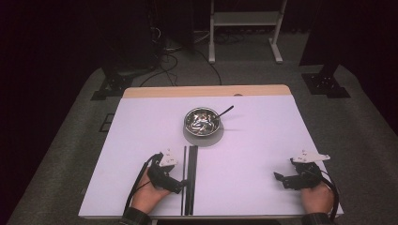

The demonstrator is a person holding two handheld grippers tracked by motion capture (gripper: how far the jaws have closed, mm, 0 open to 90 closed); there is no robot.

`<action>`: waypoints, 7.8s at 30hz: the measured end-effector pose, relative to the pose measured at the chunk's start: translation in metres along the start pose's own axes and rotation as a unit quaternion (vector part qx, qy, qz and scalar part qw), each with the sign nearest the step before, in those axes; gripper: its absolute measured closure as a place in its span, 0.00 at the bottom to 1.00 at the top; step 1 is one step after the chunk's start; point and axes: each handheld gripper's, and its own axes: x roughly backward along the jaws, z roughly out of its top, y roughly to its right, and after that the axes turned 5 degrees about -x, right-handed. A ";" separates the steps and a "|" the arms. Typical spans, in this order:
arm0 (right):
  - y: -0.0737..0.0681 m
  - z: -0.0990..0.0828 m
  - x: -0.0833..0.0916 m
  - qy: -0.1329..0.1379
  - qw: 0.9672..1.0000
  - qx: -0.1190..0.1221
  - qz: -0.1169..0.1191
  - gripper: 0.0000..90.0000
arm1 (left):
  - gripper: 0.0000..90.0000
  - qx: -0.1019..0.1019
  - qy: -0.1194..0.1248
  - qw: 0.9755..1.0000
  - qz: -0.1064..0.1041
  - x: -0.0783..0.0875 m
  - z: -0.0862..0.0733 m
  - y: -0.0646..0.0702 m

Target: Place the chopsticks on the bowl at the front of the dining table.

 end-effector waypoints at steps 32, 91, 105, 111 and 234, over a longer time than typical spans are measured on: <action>0.000 0.000 0.000 0.000 1.000 0.000 -0.001 0.11 | 0.00 -0.010 0.010 1.000 -0.007 0.021 -0.020 0.035; 0.000 0.000 0.000 0.000 1.000 -0.001 0.000 0.10 | 0.00 0.029 0.000 0.999 0.034 0.054 -0.057 -0.016; 0.000 0.000 0.000 0.000 1.000 -0.001 0.000 0.10 | 0.00 0.035 0.001 0.999 0.041 0.057 -0.062 -0.029; 0.000 0.000 0.000 0.000 1.000 -0.001 0.000 0.10 | 0.00 0.040 0.002 0.998 0.047 0.059 -0.064 -0.035; 0.001 0.000 0.000 0.000 1.000 -0.001 0.001 0.10 | 0.31 0.046 -0.015 0.998 0.042 0.022 -0.014 -0.060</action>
